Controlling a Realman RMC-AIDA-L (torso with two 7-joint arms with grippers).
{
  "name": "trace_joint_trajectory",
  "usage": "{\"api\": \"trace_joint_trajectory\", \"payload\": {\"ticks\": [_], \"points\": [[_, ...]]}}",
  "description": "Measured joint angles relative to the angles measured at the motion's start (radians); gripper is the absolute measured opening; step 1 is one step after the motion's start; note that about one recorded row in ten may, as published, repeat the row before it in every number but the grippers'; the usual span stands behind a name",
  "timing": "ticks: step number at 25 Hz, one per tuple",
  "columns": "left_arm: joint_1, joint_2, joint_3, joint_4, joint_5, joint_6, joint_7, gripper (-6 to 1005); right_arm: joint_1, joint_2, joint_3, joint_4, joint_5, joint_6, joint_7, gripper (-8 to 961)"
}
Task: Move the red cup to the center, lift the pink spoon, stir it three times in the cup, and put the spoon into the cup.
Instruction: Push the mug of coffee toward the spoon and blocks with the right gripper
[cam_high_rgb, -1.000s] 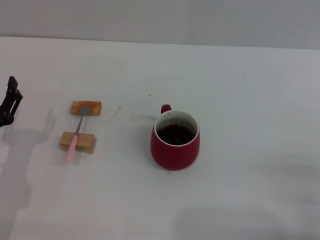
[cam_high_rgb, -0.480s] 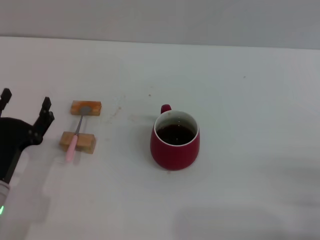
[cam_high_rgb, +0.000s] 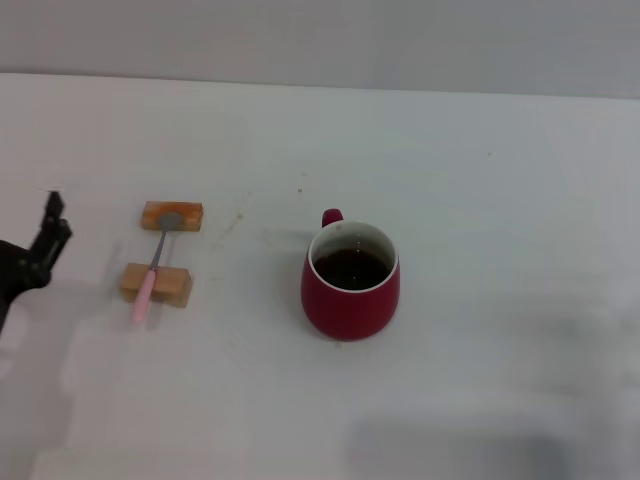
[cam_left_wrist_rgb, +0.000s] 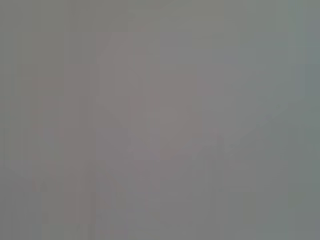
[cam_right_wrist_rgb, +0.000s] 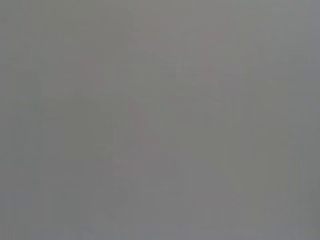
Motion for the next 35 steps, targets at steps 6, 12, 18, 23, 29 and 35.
{"api": "trace_joint_trajectory", "payload": {"ticks": [6,12,18,23,29,35], "points": [[-0.006,-0.003,-0.014,0.041,0.001,-0.020,-0.029,835,0.007,0.000,-0.005,0.085,-0.001,0.047,0.004,-1],[-0.016,-0.001,-0.024,0.049,0.000,-0.032,-0.029,834,-0.004,0.000,-0.032,0.157,-0.059,0.086,-0.004,-1],[-0.032,-0.002,-0.040,0.050,0.000,-0.045,-0.029,833,0.001,0.000,-0.041,0.218,-0.089,0.189,-0.043,-1],[-0.046,-0.003,-0.042,0.051,0.001,-0.054,-0.029,831,0.001,0.000,-0.043,0.245,-0.128,0.263,-0.060,0],[-0.069,-0.005,-0.043,0.060,0.000,-0.057,-0.029,830,0.009,0.000,-0.043,0.270,-0.179,0.341,-0.060,0],[-0.075,-0.008,-0.043,0.054,-0.001,-0.057,-0.029,829,0.019,0.000,-0.040,0.276,-0.197,0.366,-0.061,0]]}}
